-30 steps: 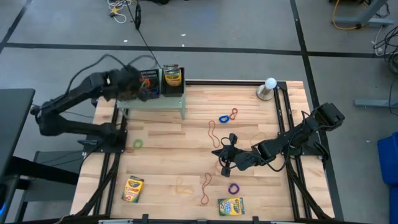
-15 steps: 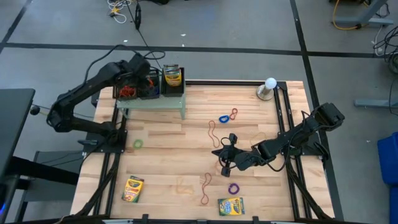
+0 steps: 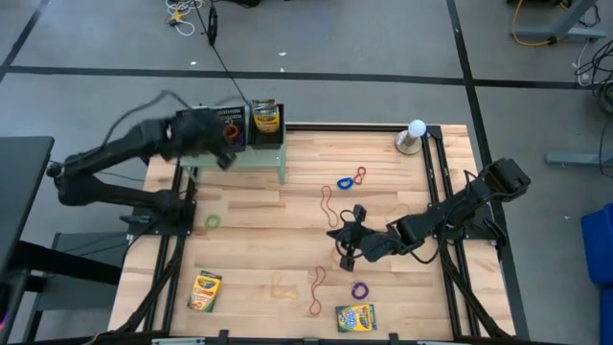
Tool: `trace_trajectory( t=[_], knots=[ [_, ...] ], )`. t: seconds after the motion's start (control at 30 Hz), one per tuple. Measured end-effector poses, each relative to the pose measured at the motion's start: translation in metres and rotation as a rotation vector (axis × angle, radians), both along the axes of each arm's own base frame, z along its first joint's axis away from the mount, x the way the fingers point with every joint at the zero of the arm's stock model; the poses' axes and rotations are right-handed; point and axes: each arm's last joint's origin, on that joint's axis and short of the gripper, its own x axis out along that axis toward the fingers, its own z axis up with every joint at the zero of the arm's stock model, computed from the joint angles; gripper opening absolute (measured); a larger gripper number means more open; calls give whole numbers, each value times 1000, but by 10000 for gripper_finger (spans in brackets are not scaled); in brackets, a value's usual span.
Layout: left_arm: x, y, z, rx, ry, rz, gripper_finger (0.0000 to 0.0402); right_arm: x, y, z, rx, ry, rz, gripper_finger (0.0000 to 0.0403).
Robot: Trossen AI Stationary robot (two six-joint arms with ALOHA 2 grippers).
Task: Pick & Place Office Desk Supplies
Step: Put the red rubber band into the left black bin on the shelf
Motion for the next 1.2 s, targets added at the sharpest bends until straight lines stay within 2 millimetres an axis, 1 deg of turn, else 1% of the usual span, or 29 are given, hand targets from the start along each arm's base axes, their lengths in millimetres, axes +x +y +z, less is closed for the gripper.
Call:
trace_trajectory(
  t=[0.07,0.13,0.23,0.37,0.5,0.67,0.77,0.93,1.03,1.2],
  knots=[
    [10,-20,-14,19,-58,-84,63,1,-3,-1,14,5,-20,7],
    [21,-39,-32,31,-106,-161,38,1,-5,-2,30,11,-33,7],
    [37,-68,-59,50,-193,-302,9,4,-8,-6,47,22,-41,7],
    [55,-100,-97,93,-314,-424,9,7,-9,-14,45,49,-40,7],
    [65,-121,-132,90,-460,-496,15,11,-11,-20,43,56,-49,7],
    [67,-134,-171,94,-600,-547,11,12,-14,-22,53,58,-68,9],
    [64,-136,-188,122,-661,-575,10,12,-14,-22,67,57,-64,27],
    [56,-134,-206,128,-759,-608,10,12,-9,-23,155,109,66,78],
    [54,-134,-212,124,-768,-643,10,16,1,-14,198,163,164,111],
    [55,-134,-217,125,-740,-648,10,23,19,-10,131,340,260,152]
  ],
)
